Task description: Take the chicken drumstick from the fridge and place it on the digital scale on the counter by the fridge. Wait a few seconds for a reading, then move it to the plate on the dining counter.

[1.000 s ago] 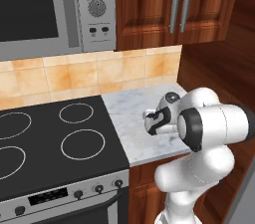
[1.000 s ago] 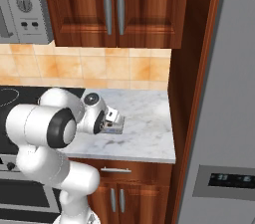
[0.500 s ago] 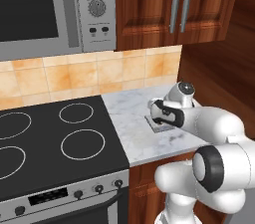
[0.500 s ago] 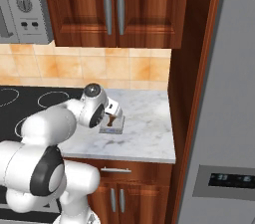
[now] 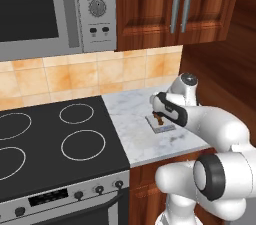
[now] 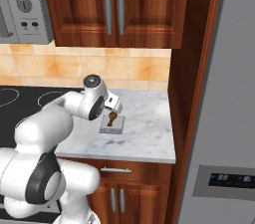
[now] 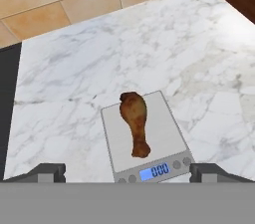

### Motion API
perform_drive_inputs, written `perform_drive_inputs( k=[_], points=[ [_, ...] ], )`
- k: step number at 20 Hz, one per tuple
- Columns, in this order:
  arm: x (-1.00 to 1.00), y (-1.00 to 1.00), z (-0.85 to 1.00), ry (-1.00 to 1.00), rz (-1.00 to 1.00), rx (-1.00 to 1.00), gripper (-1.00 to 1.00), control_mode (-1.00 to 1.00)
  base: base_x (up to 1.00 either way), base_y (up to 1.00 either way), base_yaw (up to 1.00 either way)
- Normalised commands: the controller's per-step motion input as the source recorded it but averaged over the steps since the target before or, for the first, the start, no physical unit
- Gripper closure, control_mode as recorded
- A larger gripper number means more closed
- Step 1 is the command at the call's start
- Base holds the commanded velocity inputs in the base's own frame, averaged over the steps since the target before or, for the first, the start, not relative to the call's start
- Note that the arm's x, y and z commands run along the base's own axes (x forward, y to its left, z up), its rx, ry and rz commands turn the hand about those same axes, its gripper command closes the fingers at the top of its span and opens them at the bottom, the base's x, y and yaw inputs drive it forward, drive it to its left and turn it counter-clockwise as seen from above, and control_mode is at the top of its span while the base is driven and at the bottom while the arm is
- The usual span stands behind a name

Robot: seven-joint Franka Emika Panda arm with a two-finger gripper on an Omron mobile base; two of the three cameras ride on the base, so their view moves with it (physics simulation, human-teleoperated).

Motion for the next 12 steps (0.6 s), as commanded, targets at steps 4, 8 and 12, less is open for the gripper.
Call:
perform_drive_inputs(
  k=[4, 8, 12],
  points=[
    [-0.17, 0.0, 0.0, 0.0, 0.0, 0.0, -1.0, -1.0, 0.0, 0.0, 0.0],
    [-0.04, 0.0, 0.0, 0.0, 0.0, 0.0, -1.0, -1.0, 0.0, 0.0, 0.0],
    [0.0, 0.0, 0.0, 0.0, 0.0, 0.0, -1.0, -1.0, 0.0, 0.0, 0.0]
  ],
)
